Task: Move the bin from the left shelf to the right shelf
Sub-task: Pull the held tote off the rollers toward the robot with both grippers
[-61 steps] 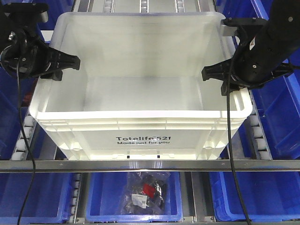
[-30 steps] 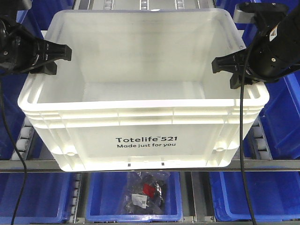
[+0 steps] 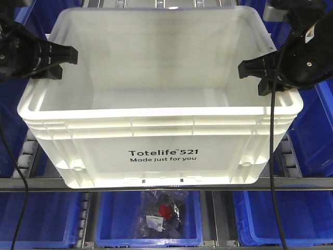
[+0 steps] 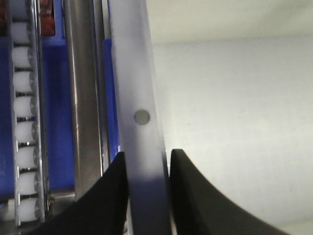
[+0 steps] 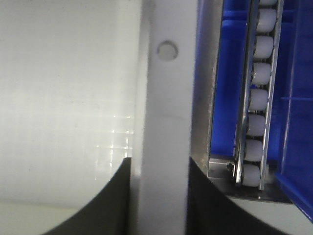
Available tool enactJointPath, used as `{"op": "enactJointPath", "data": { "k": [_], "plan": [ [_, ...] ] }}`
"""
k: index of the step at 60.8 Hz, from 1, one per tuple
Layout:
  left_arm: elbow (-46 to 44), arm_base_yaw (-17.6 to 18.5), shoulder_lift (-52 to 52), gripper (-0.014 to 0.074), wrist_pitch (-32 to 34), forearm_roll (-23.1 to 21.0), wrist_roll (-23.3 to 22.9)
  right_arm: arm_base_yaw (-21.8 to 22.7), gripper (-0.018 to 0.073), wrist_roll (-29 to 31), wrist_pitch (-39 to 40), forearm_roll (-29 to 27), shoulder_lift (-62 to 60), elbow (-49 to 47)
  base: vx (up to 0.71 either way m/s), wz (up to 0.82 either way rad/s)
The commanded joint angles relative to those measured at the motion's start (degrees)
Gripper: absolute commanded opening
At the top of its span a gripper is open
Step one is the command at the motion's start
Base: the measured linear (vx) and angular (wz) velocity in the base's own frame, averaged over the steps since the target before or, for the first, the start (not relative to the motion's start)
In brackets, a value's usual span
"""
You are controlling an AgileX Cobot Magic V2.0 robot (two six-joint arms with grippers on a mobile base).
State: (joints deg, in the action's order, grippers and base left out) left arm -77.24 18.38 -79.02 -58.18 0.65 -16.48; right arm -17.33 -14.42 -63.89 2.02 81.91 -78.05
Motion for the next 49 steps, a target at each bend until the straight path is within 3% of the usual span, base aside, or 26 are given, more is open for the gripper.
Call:
{"op": "enactJointPath", "data": {
  "k": [1, 49],
  "plan": [
    [-2.2, 0.1, 3.9, -0.0009, 6.8, 3.3, 1.8, 0.3, 0.0023, 0.8, 7.6, 2.2, -3.7, -2.1, 0.0, 0.0],
    [-2.2, 0.1, 3.8, -0.0009, 7.1, 3.3, 1.8, 0.3, 0.0023, 0.9, 7.4, 2.4, -3.7, -2.1, 0.0, 0.0]
  ]
}}
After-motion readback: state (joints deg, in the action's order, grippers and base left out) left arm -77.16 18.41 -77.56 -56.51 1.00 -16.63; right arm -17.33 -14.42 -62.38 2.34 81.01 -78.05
